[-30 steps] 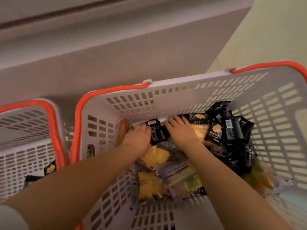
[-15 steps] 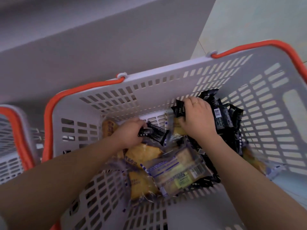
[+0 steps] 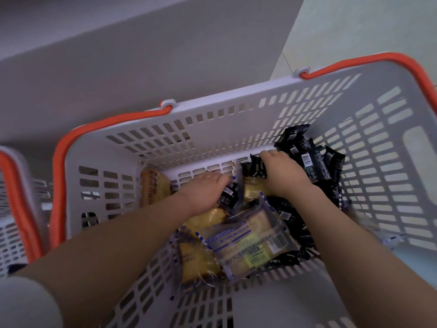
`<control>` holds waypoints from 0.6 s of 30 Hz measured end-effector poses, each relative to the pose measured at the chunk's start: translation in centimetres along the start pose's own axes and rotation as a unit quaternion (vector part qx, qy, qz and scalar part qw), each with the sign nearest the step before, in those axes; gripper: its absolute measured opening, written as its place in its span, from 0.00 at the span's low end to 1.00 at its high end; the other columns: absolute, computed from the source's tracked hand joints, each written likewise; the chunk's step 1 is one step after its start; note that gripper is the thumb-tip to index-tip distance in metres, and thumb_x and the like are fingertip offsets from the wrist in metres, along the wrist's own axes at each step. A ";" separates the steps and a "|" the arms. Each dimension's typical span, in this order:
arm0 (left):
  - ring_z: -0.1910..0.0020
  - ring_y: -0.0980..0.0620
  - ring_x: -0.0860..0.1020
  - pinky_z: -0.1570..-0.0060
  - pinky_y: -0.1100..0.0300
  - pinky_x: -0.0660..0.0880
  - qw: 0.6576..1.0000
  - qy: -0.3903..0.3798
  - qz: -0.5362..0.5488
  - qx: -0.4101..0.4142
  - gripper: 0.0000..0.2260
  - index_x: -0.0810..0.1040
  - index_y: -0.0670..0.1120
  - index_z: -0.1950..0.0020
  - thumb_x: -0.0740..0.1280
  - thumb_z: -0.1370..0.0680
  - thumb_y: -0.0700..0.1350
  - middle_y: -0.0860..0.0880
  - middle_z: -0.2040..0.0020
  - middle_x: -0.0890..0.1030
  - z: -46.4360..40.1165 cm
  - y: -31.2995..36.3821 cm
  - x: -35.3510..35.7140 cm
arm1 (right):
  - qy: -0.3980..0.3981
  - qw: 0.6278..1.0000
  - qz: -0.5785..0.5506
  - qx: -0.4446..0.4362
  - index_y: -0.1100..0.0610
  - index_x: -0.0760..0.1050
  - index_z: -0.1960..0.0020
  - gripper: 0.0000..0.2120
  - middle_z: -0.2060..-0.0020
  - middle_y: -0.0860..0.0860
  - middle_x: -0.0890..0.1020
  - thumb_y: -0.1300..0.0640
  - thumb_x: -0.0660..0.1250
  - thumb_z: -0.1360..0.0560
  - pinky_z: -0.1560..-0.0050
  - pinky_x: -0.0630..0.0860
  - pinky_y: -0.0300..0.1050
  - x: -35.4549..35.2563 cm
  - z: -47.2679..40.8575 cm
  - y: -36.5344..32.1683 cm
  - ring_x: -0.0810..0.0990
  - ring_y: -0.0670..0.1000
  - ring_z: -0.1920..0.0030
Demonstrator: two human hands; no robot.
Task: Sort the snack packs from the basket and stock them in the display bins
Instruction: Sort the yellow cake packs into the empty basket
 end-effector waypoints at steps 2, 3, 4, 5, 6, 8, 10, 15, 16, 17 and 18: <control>0.36 0.44 0.69 0.39 0.54 0.65 0.999 0.011 -0.010 -0.030 0.26 0.60 0.44 0.30 0.67 0.25 0.42 0.42 0.34 0.70 -0.2 0.1 -0.1 | 0.006 1.000 -0.011 0.001 0.60 0.65 0.43 0.18 0.47 0.58 0.75 0.54 0.68 0.26 0.55 0.68 0.49 0.1 0.5 -0.1 0.71 0.60 0.44; 0.36 0.44 0.69 0.41 0.54 0.67 0.999 0.015 -0.019 -0.039 0.28 0.59 0.44 0.29 0.67 0.25 0.41 0.42 0.34 0.70 -0.1 0.1 -0.2 | 0.010 1.000 -0.009 -0.004 0.60 0.64 0.43 0.21 0.48 0.58 0.75 0.50 0.69 0.27 0.56 0.66 0.49 0.0 0.7 -0.2 0.71 0.60 0.44; 0.37 0.44 0.70 0.45 0.54 0.69 0.998 0.023 -0.036 -0.040 0.27 0.59 0.43 0.29 0.66 0.25 0.40 0.42 0.34 0.70 0.0 0.0 -0.3 | 0.015 1.000 -0.004 -0.011 0.59 0.64 0.42 0.23 0.47 0.58 0.76 0.47 0.69 0.27 0.56 0.64 0.49 0.0 1.0 -0.4 0.70 0.59 0.44; 0.38 0.45 0.71 0.50 0.56 0.68 0.997 0.033 -0.054 -0.036 0.25 0.62 0.43 0.31 0.66 0.26 0.40 0.43 0.36 0.70 0.3 0.1 -0.5 | 0.027 0.999 -0.004 -0.018 0.58 0.64 0.42 0.24 0.46 0.57 0.76 0.45 0.68 0.27 0.55 0.64 0.49 -0.2 1.5 -0.7 0.70 0.59 0.44; 0.40 0.45 0.72 0.55 0.57 0.67 0.996 0.046 -0.062 -0.034 0.22 0.65 0.44 0.33 0.66 0.26 0.40 0.44 0.37 0.71 0.6 0.1 -0.9 | 0.045 0.999 -0.016 -0.022 0.57 0.64 0.41 0.23 0.46 0.57 0.75 0.45 0.67 0.27 0.55 0.65 0.49 -0.4 2.1 -1.0 0.71 0.59 0.44; 0.43 0.45 0.73 0.58 0.56 0.68 0.996 0.073 -0.022 -0.044 0.19 0.69 0.44 0.37 0.68 0.27 0.43 0.45 0.40 0.71 1.9 -0.1 -2.2 | 0.080 0.993 -0.089 -0.011 0.56 0.65 0.41 0.22 0.48 0.56 0.75 0.46 0.67 0.27 0.55 0.69 0.50 -1.3 3.6 -2.0 0.74 0.58 0.47; 0.45 0.46 0.75 0.55 0.56 0.73 0.986 0.126 0.088 -0.071 0.18 0.72 0.45 0.38 0.69 0.27 0.44 0.46 0.43 0.74 3.4 -0.1 -3.8 | 0.099 0.973 -0.210 0.018 0.55 0.66 0.43 0.19 0.51 0.54 0.77 0.47 0.68 0.27 0.58 0.73 0.49 -2.5 5.2 -2.8 0.76 0.55 0.52; 0.58 0.63 0.72 0.64 0.77 0.67 0.885 0.330 0.306 -0.117 0.13 0.76 0.47 0.41 0.69 0.25 0.44 0.54 0.54 0.78 12.4 0.3 -9.1 | 0.074 0.911 -0.406 0.015 0.49 0.67 0.47 0.13 0.57 0.47 0.80 0.46 0.66 0.26 0.59 0.76 0.44 -6.3 9.9 -8.1 0.79 0.47 0.57; 0.59 0.64 0.72 0.64 0.79 0.67 0.866 0.347 0.338 -0.125 0.11 0.76 0.49 0.43 0.69 0.25 0.44 0.58 0.55 0.77 14.7 0.2 -9.7 | 0.062 0.902 -0.428 -0.001 0.48 0.67 0.47 0.12 0.57 0.46 0.79 0.46 0.66 0.26 0.59 0.76 0.44 -7.2 10.7 -9.7 0.79 0.46 0.56; 0.59 0.65 0.74 0.63 0.80 0.68 0.849 0.359 0.367 -0.127 0.10 0.76 0.51 0.45 0.68 0.25 0.43 0.61 0.56 0.77 16.9 0.0 -10.2 | 0.052 0.896 -0.441 -0.015 0.47 0.68 0.46 0.12 0.56 0.44 0.79 0.45 0.65 0.26 0.58 0.76 0.44 -8.1 11.5 -11.4 0.79 0.46 0.56; 0.59 0.66 0.75 0.61 0.80 0.68 0.832 0.373 0.390 -0.126 0.09 0.75 0.53 0.47 0.68 0.25 0.42 0.62 0.57 0.77 19.2 -0.3 -10.5 | 0.044 0.894 -0.446 -0.030 0.46 0.68 0.46 0.12 0.55 0.43 0.78 0.45 0.65 0.26 0.58 0.76 0.45 -9.0 12.2 -13.1 0.78 0.45 0.55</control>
Point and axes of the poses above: each hand's wrist, its own z-axis away from the middle knuckle, its own x-axis out of the palm, y = z × x, the point moved 4 cm from there along -z, towards the middle knuckle
